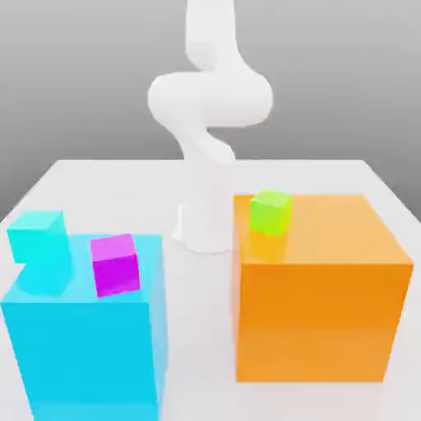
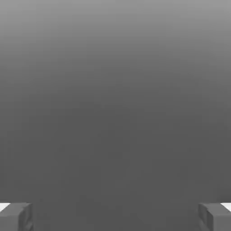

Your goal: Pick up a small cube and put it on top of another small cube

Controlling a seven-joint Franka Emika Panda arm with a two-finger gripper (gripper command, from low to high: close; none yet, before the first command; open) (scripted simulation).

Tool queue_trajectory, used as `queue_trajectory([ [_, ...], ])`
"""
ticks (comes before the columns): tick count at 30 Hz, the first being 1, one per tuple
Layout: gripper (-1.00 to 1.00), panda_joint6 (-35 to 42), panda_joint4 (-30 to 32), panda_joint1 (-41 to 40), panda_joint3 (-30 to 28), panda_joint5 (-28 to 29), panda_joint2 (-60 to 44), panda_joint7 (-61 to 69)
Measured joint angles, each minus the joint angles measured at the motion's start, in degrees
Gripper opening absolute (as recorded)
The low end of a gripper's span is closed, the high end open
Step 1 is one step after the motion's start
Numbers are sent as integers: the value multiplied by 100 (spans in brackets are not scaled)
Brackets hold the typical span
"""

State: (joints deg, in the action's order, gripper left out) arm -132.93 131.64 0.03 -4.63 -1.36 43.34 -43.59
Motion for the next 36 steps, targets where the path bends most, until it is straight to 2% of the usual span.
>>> queue_trajectory([
  [11, 0, -1303, 863, -258, -2542, -287, -2122, 2228],
  [16, 0, -1942, 1410, -467, -3476, -486, -3162, 3447],
  [20, 0, -2493, 2078, -596, -3882, -606, -4044, 4606],
  [23, 0, -2882, 2614, -693, -3746, -871, -4659, 5582],
  [24, 0, -2989, 2670, -776, -3591, -1110, -4838, 5868],
  [32, 0, -3763, 2372, -2430, -1432, -3325, -6090, 7656],
  [33, -100, -3846, 2332, -2624, -1199, -3509, -6206, 7800],
  [36, -100, -3840, 2332, -2624, -1199, -3509, -6206, 7799],
])
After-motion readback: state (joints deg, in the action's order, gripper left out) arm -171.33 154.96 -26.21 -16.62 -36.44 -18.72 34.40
